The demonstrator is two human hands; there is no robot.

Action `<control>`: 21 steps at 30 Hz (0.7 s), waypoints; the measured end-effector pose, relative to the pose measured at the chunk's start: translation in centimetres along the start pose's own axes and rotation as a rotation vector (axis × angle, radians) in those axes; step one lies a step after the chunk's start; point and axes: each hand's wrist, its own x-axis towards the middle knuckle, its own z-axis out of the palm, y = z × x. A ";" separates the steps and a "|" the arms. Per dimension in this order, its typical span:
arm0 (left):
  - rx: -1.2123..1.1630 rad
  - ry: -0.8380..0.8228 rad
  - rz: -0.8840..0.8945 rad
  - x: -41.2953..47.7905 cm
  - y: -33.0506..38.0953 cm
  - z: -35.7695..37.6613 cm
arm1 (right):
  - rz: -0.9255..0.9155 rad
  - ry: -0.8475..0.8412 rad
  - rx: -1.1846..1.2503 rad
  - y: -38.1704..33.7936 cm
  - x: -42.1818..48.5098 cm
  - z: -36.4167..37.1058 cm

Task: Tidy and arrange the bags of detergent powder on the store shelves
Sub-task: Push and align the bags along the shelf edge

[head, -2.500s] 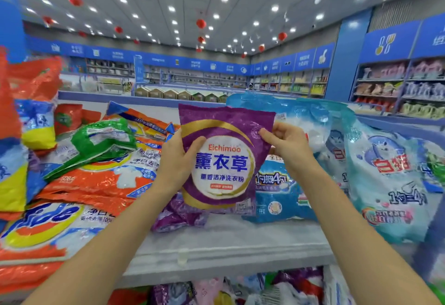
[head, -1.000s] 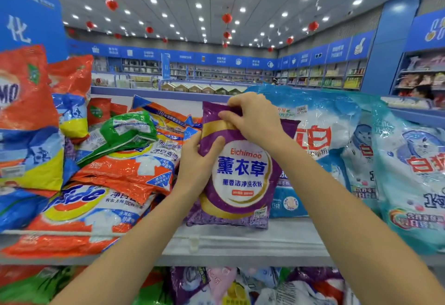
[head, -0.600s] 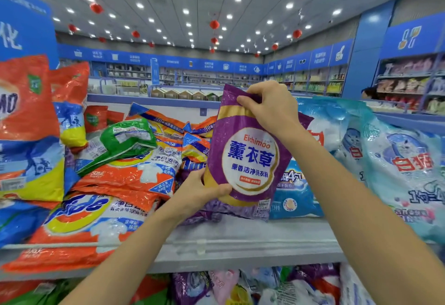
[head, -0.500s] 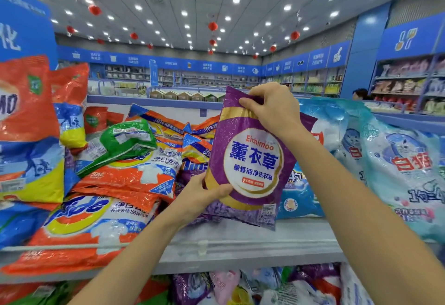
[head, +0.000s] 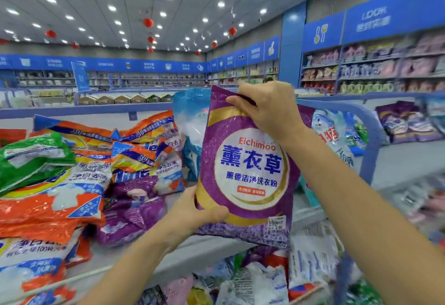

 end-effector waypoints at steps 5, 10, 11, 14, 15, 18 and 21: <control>-0.102 -0.109 -0.027 3.6 -0.7 7.8 | -0.001 -0.028 -0.241 5.7 -4.0 -6.0; -0.135 -0.266 -0.024 8.2 -0.2 17.2 | 0.014 -0.066 -0.399 13.3 -7.9 -13.6; -0.141 -0.287 -0.032 9.0 -0.2 19.4 | 0.017 -0.082 -0.417 14.8 -8.8 -15.2; -0.174 -0.300 -0.035 11.2 -1.3 26.7 | 0.012 -0.149 -0.479 19.5 -12.0 -19.6; -0.185 -0.309 -0.037 11.8 -1.5 29.2 | 0.020 -0.166 -0.485 21.1 -13.1 -20.9; -0.234 -0.308 -0.040 13.7 -2.4 36.2 | 0.103 -0.207 -0.505 25.7 -16.4 -24.5; -0.287 -0.269 -0.075 16.3 -3.4 42.3 | 0.261 -0.222 -0.467 30.0 -20.0 -28.3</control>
